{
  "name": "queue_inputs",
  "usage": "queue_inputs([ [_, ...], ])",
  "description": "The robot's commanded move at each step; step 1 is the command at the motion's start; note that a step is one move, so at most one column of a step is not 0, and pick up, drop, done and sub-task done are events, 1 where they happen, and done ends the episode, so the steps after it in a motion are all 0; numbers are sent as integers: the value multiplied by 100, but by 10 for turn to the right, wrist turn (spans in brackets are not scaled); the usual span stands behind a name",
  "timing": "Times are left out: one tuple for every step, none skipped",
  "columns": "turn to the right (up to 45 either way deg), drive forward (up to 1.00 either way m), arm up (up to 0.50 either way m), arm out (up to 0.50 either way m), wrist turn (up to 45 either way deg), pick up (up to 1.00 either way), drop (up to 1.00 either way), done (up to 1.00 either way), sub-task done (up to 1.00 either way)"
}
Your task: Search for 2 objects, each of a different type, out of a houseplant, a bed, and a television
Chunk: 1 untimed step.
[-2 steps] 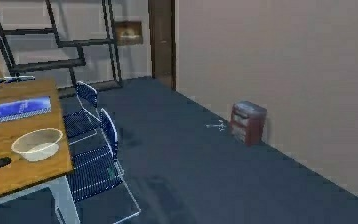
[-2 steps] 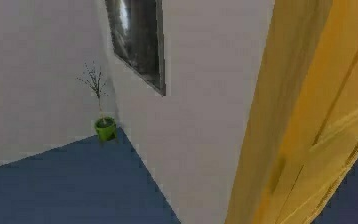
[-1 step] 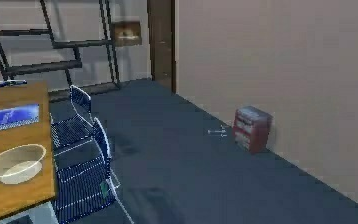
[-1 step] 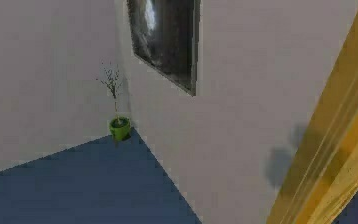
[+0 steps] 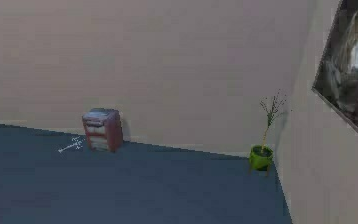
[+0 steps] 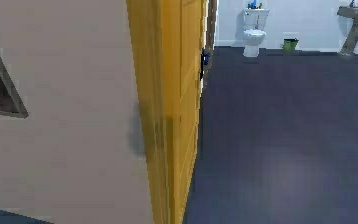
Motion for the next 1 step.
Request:
queue_inputs([
  [240, 0, 0, 0, 0, 0, 0, 0, 0],
])
